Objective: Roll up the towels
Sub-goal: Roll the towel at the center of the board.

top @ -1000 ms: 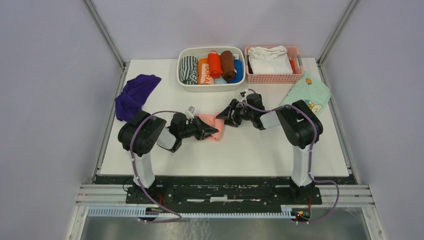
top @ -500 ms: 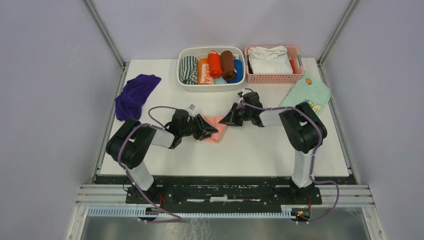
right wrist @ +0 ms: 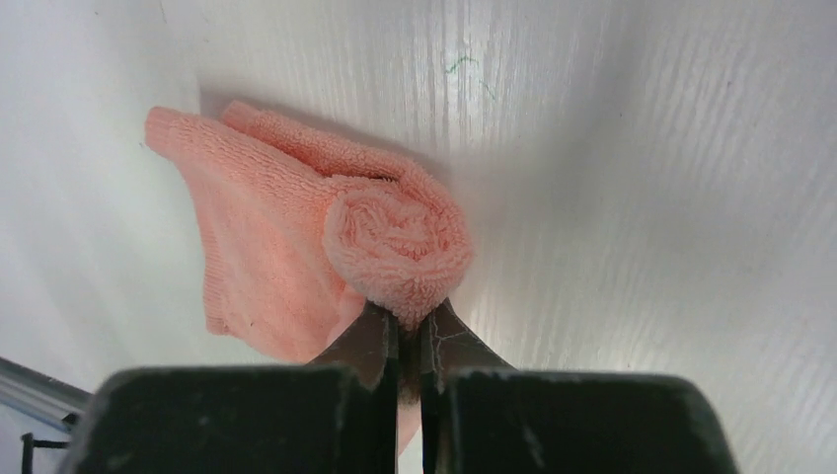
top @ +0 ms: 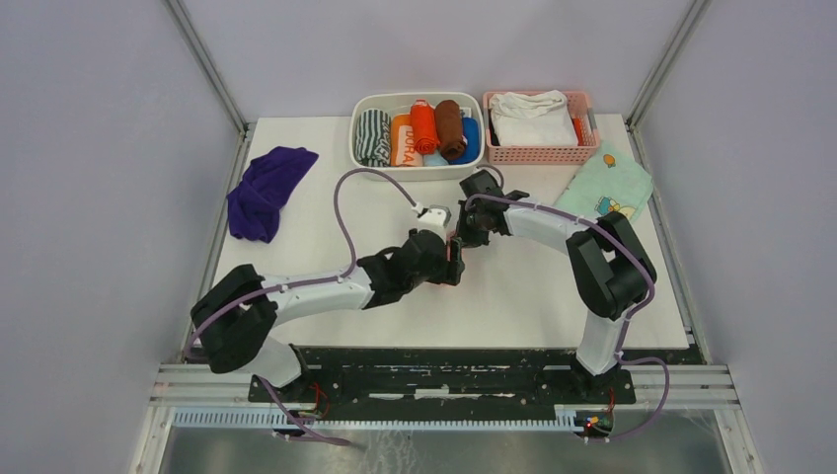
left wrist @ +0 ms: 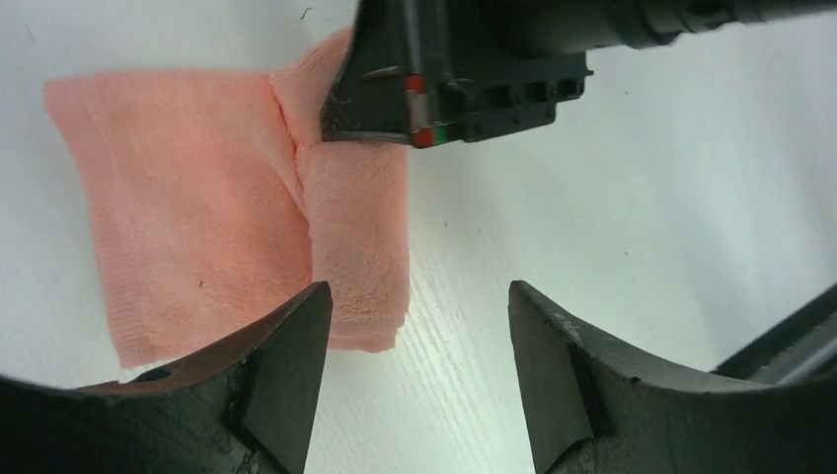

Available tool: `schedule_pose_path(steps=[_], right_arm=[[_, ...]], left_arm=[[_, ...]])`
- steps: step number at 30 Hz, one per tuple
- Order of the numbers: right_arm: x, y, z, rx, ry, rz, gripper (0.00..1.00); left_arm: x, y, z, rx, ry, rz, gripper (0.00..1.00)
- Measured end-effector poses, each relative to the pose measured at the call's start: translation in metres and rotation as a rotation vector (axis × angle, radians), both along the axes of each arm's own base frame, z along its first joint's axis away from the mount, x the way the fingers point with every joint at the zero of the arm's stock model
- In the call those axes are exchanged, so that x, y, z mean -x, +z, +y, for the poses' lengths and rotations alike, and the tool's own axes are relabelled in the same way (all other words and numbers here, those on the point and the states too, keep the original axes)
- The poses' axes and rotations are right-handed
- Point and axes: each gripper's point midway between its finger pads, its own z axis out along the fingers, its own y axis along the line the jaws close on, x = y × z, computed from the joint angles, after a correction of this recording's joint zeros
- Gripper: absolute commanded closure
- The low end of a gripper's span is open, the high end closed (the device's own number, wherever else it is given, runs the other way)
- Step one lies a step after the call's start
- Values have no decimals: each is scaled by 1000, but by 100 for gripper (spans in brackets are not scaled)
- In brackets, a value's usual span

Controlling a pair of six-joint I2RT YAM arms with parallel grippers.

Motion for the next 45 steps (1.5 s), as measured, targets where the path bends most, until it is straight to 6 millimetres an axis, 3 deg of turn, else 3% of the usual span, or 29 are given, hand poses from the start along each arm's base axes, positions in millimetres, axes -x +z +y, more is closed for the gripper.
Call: schedule_pose_path(steps=[4,14,19,33,39,42,45], right_arm=[[6,4,-2,70,-2,7,100],[13,4,-9,124,-23,41,99],[12,7,-9,126,-29,44,99],[10,5,-12,125,-53,61,98],[10,5,-12,121,-61,66,97],[10,5,-11,119,-64,66,97],[10,5,-11,117,-66,66,95]], left_arm=[[5,-1,-9,-147,-5,-118,27],[8,-46,-14,-486,-6,-255,29],[11,-58,-20,-579,-29,-291,32],[1,-50,-26,-735,37,-375,30],[1,-48,-30,-730,38,-375,52],[1,-48,-29,-729,39,-372,74],[0,-50,-26,-723,48,-365,90]])
